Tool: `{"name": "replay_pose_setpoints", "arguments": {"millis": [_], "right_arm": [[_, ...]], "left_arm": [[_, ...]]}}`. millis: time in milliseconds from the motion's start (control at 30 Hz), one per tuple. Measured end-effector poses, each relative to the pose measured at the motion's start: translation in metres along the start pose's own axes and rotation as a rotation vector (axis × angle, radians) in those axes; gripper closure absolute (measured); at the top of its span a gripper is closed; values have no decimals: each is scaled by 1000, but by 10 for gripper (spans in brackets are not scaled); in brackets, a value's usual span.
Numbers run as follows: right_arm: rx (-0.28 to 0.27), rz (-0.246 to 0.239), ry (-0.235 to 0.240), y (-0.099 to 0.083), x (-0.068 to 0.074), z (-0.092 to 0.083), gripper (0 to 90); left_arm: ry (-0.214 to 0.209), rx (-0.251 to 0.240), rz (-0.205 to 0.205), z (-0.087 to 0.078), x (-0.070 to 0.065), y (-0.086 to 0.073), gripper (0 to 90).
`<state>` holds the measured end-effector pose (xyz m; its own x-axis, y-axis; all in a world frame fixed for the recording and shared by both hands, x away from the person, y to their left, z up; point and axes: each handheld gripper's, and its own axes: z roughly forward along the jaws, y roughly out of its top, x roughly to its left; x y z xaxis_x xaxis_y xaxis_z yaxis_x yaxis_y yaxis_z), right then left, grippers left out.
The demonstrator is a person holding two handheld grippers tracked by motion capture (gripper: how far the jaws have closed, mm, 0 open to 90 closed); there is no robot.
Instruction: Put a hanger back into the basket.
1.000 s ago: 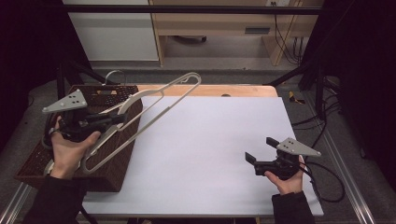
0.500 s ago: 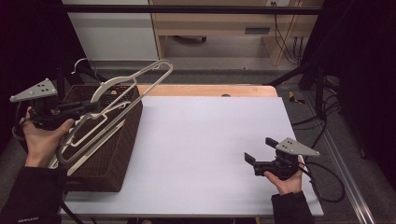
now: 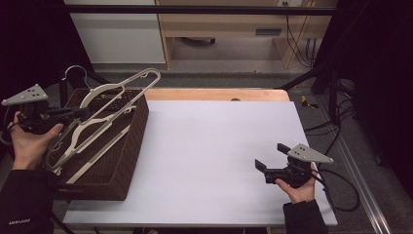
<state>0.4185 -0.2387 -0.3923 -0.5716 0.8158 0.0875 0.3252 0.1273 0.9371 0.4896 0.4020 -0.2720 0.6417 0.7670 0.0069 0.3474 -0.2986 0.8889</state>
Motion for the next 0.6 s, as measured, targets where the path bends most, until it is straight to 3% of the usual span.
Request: {"name": "replay_pose_setpoints", "arguments": {"millis": [233, 600], "right_arm": [[-2, -4, 5, 0, 1, 1, 6], [3, -1, 5, 0, 1, 1, 5]], "left_arm": [[20, 26, -40, -7, 18, -22, 868], [58, 78, -85, -15, 36, -47, 868]]}}
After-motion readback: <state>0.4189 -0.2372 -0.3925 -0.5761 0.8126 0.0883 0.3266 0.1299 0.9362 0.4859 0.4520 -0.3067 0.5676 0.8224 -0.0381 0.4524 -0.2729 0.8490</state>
